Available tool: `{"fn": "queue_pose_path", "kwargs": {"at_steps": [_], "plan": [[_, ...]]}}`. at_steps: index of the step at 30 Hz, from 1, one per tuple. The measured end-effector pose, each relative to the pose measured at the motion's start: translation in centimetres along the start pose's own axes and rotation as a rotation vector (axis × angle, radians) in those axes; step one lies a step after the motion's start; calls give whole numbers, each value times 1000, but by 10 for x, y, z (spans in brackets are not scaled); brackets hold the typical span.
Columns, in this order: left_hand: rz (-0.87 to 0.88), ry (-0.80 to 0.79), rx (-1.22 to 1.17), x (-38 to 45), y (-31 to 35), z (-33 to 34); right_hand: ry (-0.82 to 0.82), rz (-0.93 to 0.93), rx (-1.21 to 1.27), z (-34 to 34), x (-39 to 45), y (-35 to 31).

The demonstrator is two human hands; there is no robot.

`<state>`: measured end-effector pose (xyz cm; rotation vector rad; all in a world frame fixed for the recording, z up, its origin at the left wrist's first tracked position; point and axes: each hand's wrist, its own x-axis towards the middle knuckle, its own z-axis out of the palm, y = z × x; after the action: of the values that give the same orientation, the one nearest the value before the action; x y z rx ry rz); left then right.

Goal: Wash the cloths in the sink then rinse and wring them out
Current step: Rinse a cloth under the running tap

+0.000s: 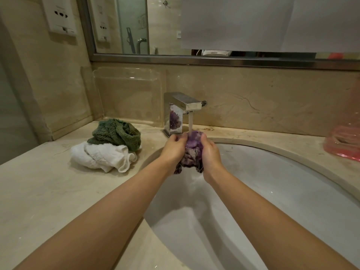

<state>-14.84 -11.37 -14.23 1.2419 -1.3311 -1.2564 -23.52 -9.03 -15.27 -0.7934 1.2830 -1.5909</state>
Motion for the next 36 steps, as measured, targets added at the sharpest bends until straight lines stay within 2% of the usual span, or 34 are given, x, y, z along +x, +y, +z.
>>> {"fn": "queue_pose_path", "kwargs": {"at_steps": [4,6,10,12,15,20,23,27,30,34,36], "plan": [[51,45,3,-7,4,1,7,1,63,10,-4,3],[85,90,74,-11,6,2,-29,-53,-7,13,-7,4],[169,152,201,-16,11,2,147,-99,-139,18,-11,2],[191,145,242,-20,12,1,174,-108,-166,18,-11,-2],[167,120,230,-20,12,0,183,-185,-370,15,-10,-7],[71,35,141,-18,10,-3,175,-241,-434,14,-9,-1],[23,21,67,-17,11,-2,205,-218,-345,14,-7,2],[-180,8,-6,-7,6,-5,241,-121,-155,11,-4,4],[-223,-66,110,-13,7,-4,226,-31,3,4,4,2],[-269,-161,75,-16,9,-6,151,88,174,-4,7,1],[-236,-175,44,-14,9,-7,134,114,215,-6,8,1]]}}
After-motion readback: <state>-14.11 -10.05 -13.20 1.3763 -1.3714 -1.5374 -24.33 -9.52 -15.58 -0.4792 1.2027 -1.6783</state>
